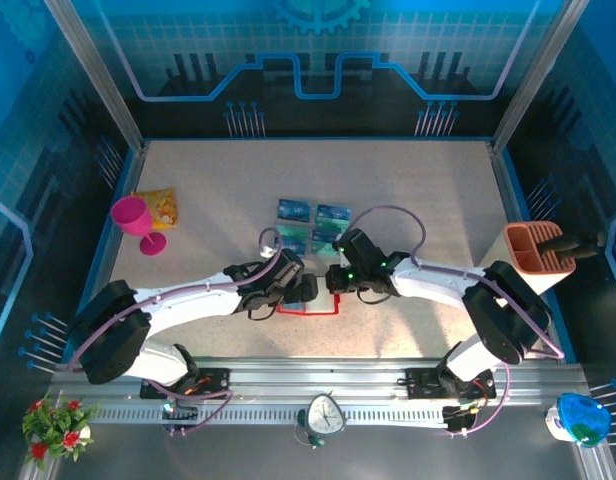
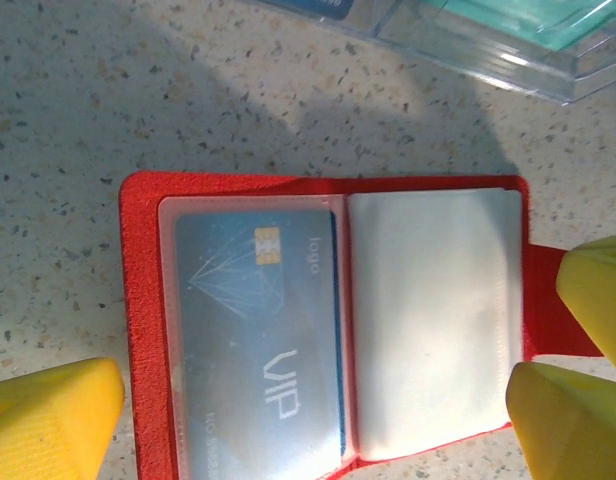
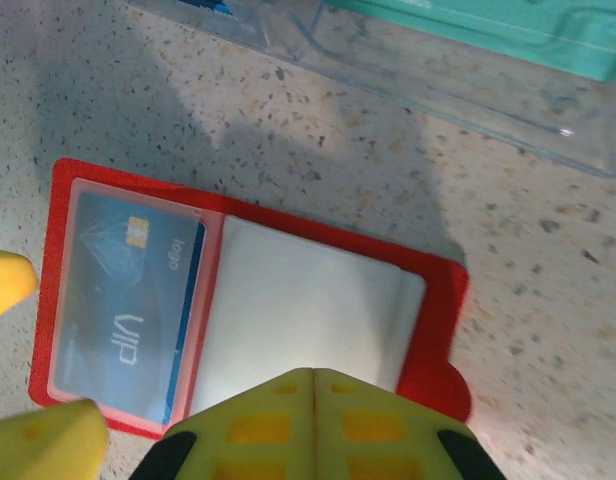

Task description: Put the credit cards into the card holder

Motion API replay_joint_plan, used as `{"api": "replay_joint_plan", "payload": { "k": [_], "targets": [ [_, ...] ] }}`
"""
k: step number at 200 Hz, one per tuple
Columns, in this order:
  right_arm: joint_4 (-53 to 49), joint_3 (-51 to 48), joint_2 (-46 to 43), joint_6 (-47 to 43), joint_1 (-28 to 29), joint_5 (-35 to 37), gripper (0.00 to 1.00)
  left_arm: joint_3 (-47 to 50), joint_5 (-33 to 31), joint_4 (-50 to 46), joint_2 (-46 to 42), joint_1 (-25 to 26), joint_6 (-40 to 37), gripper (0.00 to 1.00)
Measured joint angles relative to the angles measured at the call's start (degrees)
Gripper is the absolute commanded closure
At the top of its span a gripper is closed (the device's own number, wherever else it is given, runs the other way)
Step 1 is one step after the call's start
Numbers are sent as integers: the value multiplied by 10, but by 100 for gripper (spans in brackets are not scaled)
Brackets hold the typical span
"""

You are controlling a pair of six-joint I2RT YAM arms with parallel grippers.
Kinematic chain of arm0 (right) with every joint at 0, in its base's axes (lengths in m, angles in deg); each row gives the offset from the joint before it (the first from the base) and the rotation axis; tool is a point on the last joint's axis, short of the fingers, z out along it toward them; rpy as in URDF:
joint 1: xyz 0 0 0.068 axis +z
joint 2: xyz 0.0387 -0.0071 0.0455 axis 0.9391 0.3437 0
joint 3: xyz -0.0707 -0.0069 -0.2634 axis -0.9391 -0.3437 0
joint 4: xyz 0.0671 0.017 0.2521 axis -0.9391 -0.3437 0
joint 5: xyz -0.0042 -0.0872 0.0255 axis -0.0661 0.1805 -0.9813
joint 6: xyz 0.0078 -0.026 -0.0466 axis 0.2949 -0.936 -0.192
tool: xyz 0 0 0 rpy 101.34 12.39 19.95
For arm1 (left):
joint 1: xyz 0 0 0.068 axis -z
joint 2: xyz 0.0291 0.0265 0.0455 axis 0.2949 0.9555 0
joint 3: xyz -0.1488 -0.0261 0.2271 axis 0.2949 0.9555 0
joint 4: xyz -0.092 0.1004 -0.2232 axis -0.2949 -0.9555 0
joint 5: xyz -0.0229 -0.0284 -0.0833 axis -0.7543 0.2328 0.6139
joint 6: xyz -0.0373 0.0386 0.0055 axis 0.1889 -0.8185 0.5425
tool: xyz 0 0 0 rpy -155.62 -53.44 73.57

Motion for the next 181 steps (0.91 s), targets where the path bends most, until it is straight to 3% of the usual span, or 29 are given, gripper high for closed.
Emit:
{"api": "replay_joint_plan", "payload": {
  "k": [87, 149, 181],
  "targets": [
    [0, 12, 32, -16, 0, 18, 100, 17, 0, 26, 26, 0, 0, 1],
    [-50, 11, -103, -26, 1, 48, 94, 17, -1, 19, -13, 0, -2, 1],
    [-46, 11, -99, -16, 4, 48, 95, 16, -2, 17, -46, 0, 0, 1]
  ]
}}
